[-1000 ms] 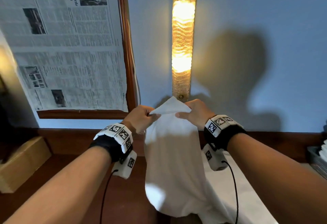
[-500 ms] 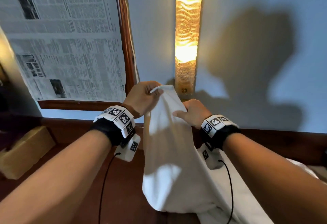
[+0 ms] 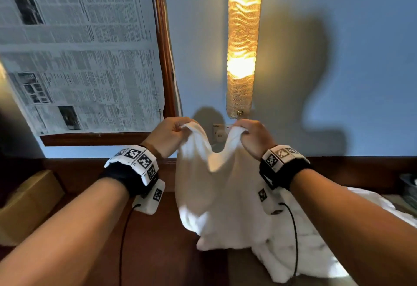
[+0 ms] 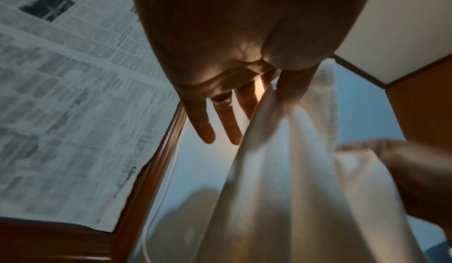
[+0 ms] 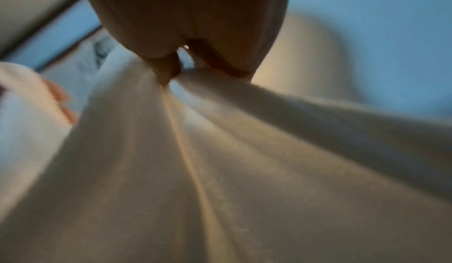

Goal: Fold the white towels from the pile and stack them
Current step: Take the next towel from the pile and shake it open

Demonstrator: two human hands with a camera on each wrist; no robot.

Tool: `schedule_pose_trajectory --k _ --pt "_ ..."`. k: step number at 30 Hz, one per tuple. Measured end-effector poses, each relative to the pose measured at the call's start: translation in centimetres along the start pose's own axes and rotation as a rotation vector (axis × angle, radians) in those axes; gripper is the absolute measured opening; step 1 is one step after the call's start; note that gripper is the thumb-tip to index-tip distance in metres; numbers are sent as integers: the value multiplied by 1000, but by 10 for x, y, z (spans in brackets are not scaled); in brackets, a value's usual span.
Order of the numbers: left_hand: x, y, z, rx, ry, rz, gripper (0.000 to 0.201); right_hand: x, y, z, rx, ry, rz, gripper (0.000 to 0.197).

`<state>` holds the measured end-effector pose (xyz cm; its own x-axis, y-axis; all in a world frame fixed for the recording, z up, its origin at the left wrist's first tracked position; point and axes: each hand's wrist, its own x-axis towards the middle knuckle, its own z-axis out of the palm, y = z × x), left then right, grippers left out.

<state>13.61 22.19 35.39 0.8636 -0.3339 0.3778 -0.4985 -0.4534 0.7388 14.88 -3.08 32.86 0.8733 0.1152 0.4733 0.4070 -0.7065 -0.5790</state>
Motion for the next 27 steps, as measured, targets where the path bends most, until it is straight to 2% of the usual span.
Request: schedule_pose_trajectory --k 3,5,8,11,13,15,18,20,21,23,25,27 --pt "-5 10 2 -192 0 77 24 15 -70 8 10 82 -243 23" --pt "-13 19 -3 -272 54 112 28 17 -107 7 0 146 -227 15" --pt "-21 20 -18 -302 105 178 47 8 -139 3 -12 172 -151 29" --pt "-26 15 -33 -312 75 253 42 -20 -152 10 -34 191 -145 31" --pt "-27 14 -41 -361 115 229 37 -45 -142 25 -95 160 -128 28" --pt "-33 13 -50 -461 115 179 35 -71 -108 40 -146 115 -30 24" --pt "-46 4 -65 -505 42 175 54 -113 -39 46 -265 -4 296 23" --pt "-57 0 -70 -469 2 182 54 -134 -21 38 -215 -41 525 19" --pt "-62 -1 -69 -462 -15 159 49 -137 -20 35 -174 -8 567 20" --pt "-70 -2 -62 -452 -38 88 35 -128 -34 30 -110 90 506 23" --pt "-75 1 -48 -457 -29 31 26 -109 -63 27 -30 154 356 27" --pt "-76 5 -31 -488 -2 36 22 -90 -93 25 -3 179 236 29"
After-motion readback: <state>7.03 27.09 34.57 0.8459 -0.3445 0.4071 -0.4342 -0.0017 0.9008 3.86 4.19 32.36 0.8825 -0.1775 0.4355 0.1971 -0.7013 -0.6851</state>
